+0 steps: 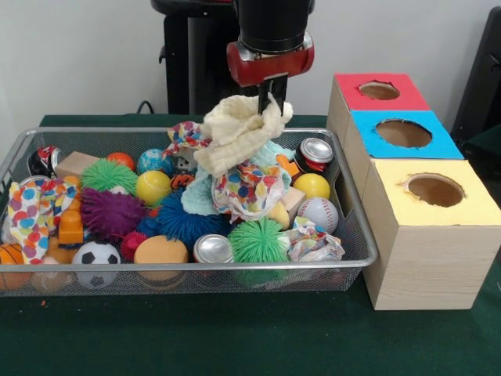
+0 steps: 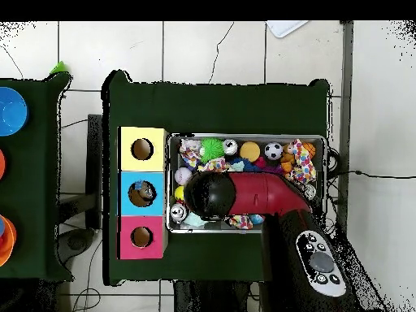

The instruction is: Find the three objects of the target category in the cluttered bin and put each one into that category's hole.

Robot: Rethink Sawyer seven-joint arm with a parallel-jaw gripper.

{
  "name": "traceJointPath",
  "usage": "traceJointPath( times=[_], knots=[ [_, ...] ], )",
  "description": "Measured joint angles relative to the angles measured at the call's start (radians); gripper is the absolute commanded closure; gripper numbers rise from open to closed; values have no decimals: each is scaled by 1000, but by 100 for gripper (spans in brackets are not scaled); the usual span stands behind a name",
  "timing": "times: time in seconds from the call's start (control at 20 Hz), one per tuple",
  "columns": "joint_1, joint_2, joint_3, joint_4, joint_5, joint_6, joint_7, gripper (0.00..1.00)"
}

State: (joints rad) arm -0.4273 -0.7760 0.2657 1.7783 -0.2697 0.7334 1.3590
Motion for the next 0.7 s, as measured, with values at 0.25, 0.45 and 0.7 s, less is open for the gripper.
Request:
traceJointPath(
  times=[0.25,0.45,0.7],
  knots=[
    [-12,1,0,-6,3,0,0,100],
    [-35,2,0,-14,6,0,0,100],
    [-62,4,0,-24,7,0,0,0]
  ],
)
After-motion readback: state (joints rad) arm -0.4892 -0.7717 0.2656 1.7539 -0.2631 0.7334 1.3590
